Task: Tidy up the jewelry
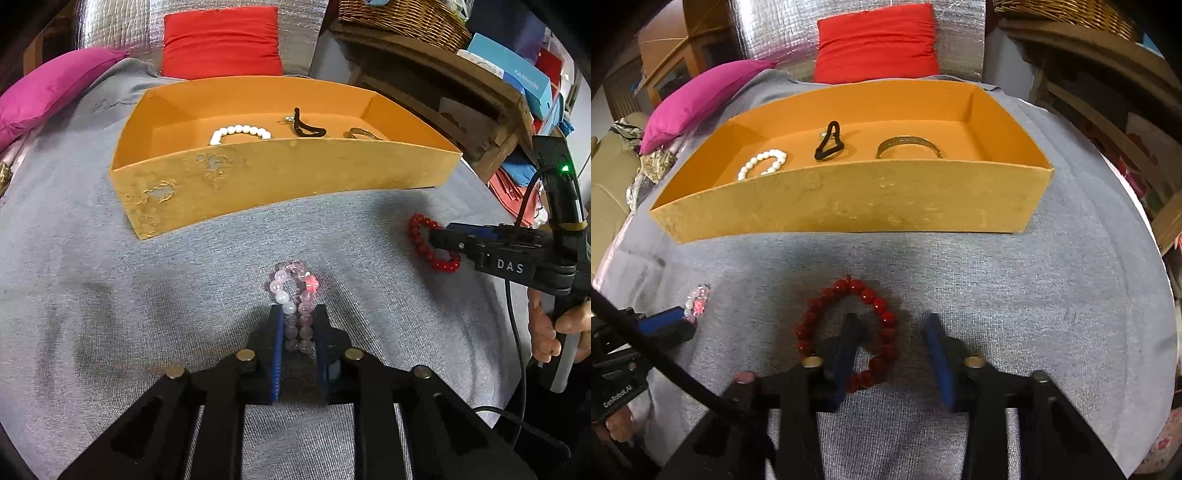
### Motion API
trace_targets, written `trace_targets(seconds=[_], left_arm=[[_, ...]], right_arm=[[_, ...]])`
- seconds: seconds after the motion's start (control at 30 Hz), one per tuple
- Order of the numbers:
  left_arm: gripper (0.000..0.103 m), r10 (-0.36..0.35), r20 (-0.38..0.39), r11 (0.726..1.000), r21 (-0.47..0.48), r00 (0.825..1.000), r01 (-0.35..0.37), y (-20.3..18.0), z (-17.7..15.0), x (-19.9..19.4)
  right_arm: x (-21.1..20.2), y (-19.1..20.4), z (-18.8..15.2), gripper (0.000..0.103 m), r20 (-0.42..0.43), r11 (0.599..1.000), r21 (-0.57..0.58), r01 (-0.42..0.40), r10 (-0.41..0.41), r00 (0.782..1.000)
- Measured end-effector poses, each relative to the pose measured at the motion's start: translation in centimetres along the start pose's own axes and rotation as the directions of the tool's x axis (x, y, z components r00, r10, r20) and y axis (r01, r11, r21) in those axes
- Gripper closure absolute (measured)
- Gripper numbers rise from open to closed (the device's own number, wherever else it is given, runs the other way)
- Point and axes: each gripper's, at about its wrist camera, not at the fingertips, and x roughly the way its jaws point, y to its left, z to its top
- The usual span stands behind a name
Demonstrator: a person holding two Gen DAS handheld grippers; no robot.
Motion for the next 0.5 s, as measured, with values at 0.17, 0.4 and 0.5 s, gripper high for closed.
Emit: trace_targets(seconds=[0.17,0.4,0.5], left_arm=[[0.087,-0.001,0.005,1.0,-0.001,1.0,0.001,0.0,0.0,-0.1],[0.098,0.02,0.034,1.0,0.009,0.999,-0.021,-0.6,0.3,-0.8],[0.098,0.037,0.056,0.999,0.024,0.998,-0.038,-1.1,0.5,-1.4]], right_arm=[[0.1,0.1,0.1,0.093,0.004,1.0,-0.003,0.003,-0.003,1.0],[-0.6,-0.1,0.2,0.093,0.031,0.999,0.022,-0.028,0.027,0.999],[-1.2,-0.1,0.2,0.093,0.053,0.999,0.02,-0.04,0.039,0.998]])
